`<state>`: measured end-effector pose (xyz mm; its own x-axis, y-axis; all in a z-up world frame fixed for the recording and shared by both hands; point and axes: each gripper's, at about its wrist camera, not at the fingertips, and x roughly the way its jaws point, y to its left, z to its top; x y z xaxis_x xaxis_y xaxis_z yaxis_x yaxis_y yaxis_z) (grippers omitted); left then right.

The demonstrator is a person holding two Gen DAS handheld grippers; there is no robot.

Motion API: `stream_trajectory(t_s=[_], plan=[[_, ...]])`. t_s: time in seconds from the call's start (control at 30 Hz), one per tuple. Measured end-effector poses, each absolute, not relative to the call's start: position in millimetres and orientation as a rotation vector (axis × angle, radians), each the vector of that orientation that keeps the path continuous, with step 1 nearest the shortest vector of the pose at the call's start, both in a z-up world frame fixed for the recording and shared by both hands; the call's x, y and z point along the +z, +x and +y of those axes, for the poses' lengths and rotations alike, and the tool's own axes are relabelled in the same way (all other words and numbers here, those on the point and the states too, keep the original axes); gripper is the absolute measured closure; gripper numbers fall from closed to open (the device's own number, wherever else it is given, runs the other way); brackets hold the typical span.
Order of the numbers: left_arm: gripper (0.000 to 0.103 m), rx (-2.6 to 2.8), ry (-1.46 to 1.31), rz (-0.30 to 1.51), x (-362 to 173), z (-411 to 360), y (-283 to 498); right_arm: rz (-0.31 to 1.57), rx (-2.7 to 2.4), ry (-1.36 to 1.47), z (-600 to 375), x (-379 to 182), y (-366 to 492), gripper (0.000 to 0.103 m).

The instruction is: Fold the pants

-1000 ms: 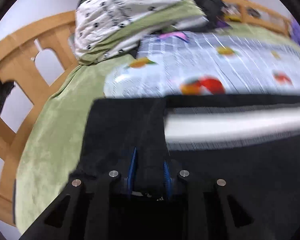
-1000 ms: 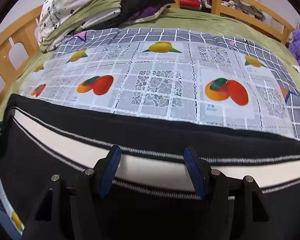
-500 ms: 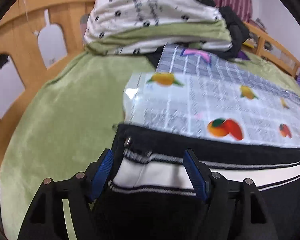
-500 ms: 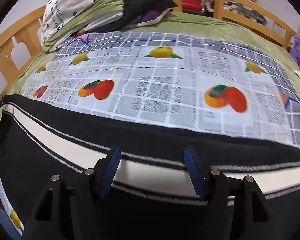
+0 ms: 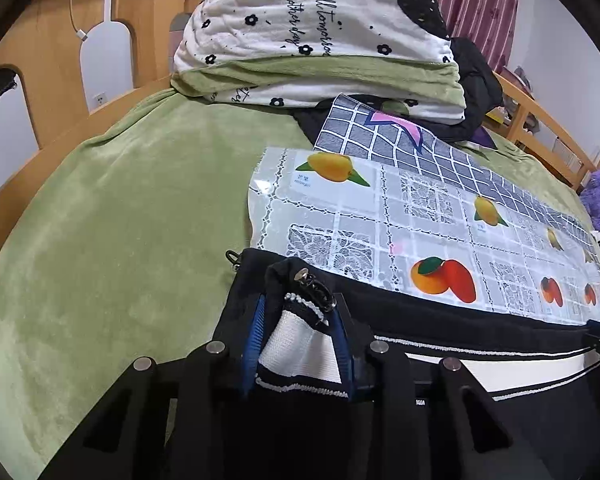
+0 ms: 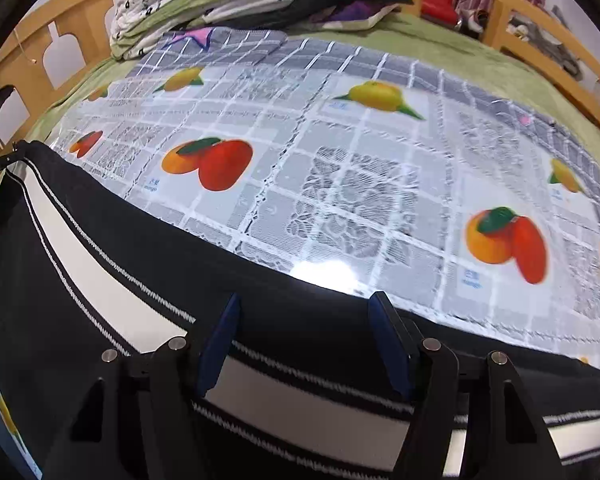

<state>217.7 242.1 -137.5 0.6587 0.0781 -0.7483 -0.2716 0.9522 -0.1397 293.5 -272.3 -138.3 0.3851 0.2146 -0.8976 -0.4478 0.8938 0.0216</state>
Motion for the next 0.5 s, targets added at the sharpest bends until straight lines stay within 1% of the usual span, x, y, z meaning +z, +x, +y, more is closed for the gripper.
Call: stream_trajectory(t_s=[0.03, 0.07, 0.1, 0.13, 0.17, 0.2, 0.27, 0.37, 0.4, 0.5], plan=[[0.074, 0.203, -0.245, 0.831, -137.7, 241.8, 218.0, 1.096, 0.434, -0.244, -270.8, -139.1, 295.9, 0.039], [0.076, 0.206, -0.239, 0.832, -138.0, 241.1, 217.8, 1.1, 0.444, -0.247, -269.5, -139.8, 297.5, 0.046], [0.077, 0.204, -0.234, 0.831, -137.8, 241.5, 217.5, 1.104, 0.459, -0.255, -267.8, -139.1, 297.7, 0.061], [0.077, 0.2, -0.233, 0.827, -137.1, 241.7, 216.0, 1.107, 0.48, -0.26, -267.1, -137.3, 296.8, 0.069], [0.078, 0.195, -0.236, 0.823, -136.1, 241.9, 214.0, 1.108, 0.494, -0.269, -265.7, -134.5, 293.5, 0.08], [0.078, 0.189, -0.241, 0.818, -135.0, 242.2, 212.1, 1.102, 0.49, -0.291, -264.7, -132.6, 289.4, 0.086], [0.08, 0.181, -0.244, 0.805, -132.6, 240.9, 208.6, 1.083, 0.484, -0.329, -264.5, -131.3, 280.3, 0.091], [0.084, 0.178, -0.243, 0.774, -127.5, 239.7, 204.6, 1.03, 0.468, -0.263, -273.2, -117.1, 273.0, 0.095], [0.085, 0.174, -0.248, 0.763, -125.0, 240.7, 203.8, 1.003, 0.471, -0.244, -276.1, -111.7, 271.1, 0.099], [0.087, 0.164, -0.274, 0.74, -118.7, 248.0, 207.1, 0.937, 0.472, -0.202, -278.3, -95.4, 267.8, 0.099]])
